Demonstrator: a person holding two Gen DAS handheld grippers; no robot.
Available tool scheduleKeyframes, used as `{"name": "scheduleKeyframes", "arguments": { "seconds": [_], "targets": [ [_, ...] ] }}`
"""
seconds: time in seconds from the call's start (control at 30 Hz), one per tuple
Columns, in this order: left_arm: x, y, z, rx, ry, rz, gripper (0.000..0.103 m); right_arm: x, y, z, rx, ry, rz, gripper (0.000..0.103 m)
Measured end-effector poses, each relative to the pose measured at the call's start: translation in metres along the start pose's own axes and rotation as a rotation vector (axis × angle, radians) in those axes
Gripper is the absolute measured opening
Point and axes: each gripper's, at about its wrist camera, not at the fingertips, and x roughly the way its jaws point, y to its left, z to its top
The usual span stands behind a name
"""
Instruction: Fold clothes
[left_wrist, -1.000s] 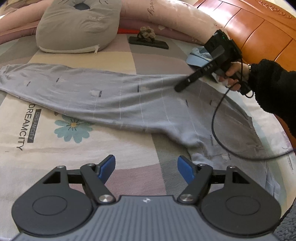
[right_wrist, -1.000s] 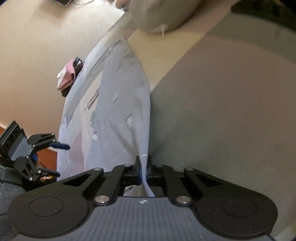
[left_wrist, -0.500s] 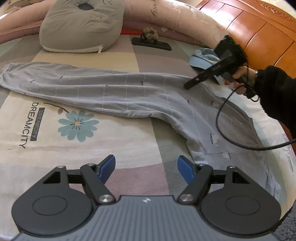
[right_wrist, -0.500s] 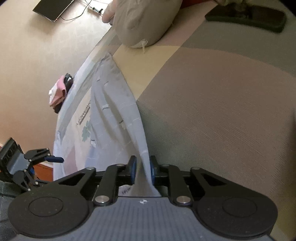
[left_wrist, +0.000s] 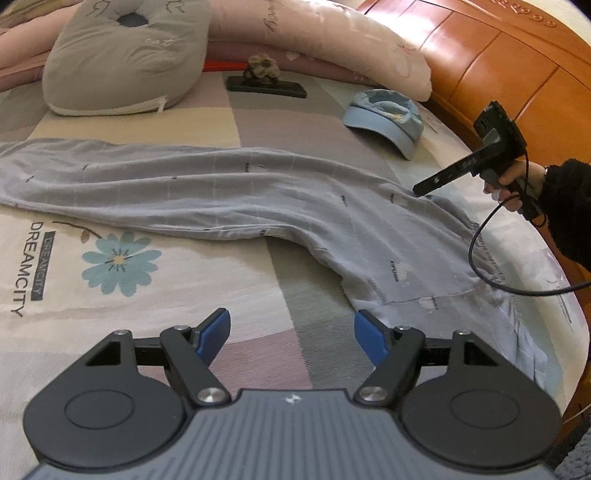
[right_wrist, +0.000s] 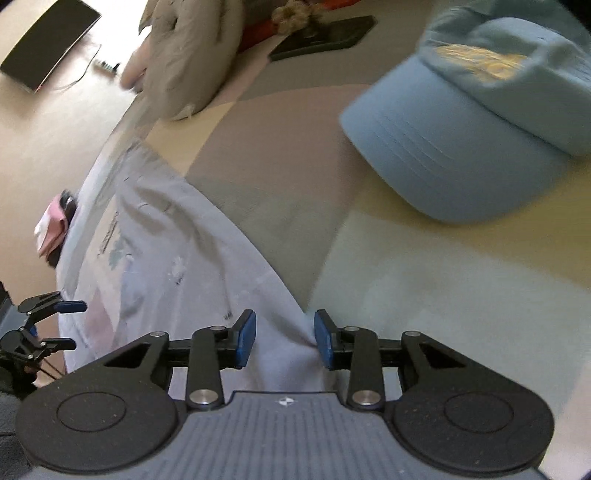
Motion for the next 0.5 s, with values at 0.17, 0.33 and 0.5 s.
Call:
{"name": "scheduleKeyframes", "arguments": {
  "seconds": [0.17, 0.33, 0.5],
  "targets": [
    [-0.001, -0.004, 0.0, 0.022, -0.004, -0.017, 0.075, -0.004, 0.023, -0.013, -0.074, -0.01, -0.155, 0.006],
    [-0.011, -0.002, -0.001, 0.031, -0.026, -0.005, 0.075, -0.017, 0.024, -0.012, -0.01, -0.083, -0.259, 0.02],
    [-0.019, 0.01, -0.002, 0.0, -0.044, 0.055, 0.075, -0.019, 0.074, -0.001, -0.096, -0.162, -0.189, 0.04]
  ]
}}
